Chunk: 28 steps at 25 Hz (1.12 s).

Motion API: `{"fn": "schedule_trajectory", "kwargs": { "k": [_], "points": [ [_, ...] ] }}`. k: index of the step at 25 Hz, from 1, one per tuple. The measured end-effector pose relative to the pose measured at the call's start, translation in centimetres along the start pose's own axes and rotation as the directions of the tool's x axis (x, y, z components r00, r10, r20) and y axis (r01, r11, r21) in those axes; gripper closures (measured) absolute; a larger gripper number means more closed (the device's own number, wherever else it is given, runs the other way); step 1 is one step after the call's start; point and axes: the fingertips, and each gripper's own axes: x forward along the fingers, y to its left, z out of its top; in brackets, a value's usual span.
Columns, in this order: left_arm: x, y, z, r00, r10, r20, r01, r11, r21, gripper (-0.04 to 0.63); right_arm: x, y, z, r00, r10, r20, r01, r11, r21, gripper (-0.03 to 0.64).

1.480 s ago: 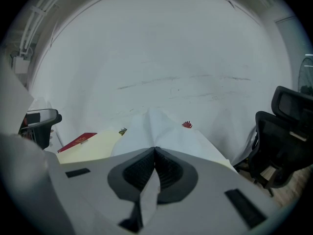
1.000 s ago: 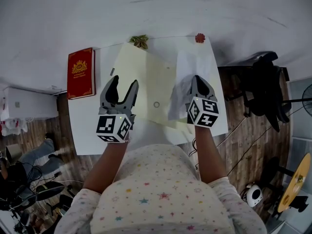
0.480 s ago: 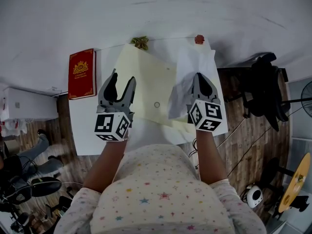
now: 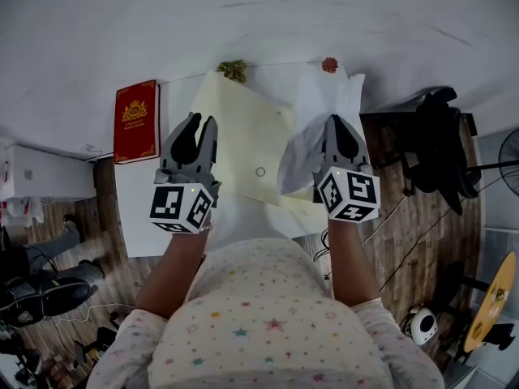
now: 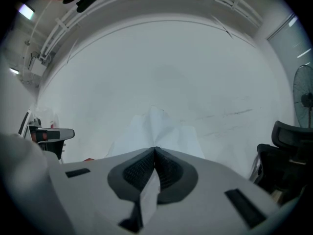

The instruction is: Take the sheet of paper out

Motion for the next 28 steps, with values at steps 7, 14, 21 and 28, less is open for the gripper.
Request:
{"fn": "schedule_trajectory", "kwargs": {
  "k": [7,14,21,28],
  "points": [
    [-0.2,-0.5,1.0,1.000,-0.016,0.019,0.016,1.000,0.026,0.534,-1.4,0.1,1.9,0.999,0.000,0.042,0.001,1.000,-0.007,0.615],
    [-0.6,-0.1,1.5,1.000,-0.007,0.029,0.006,1.000,0.025,0.552,-2.8,-0.1,3.5,0.995,-0.010,0.095,0.010,1.000,0.005,0.615],
    [-0.9,-0.3,3.2,0.998,-0.012,0.063,0.009,0.999,0.039,0.557,-4.3,-0.1,5.6,0.988,-0.015,0.156,0.013,1.000,0.011,0.615],
    [-1.1,-0.1,4.4,0.996,-0.014,0.089,0.010,0.999,0.044,0.561,-5.1,0.1,6.3,0.982,-0.030,0.187,0.033,0.999,-0.011,0.615]
  ]
}}
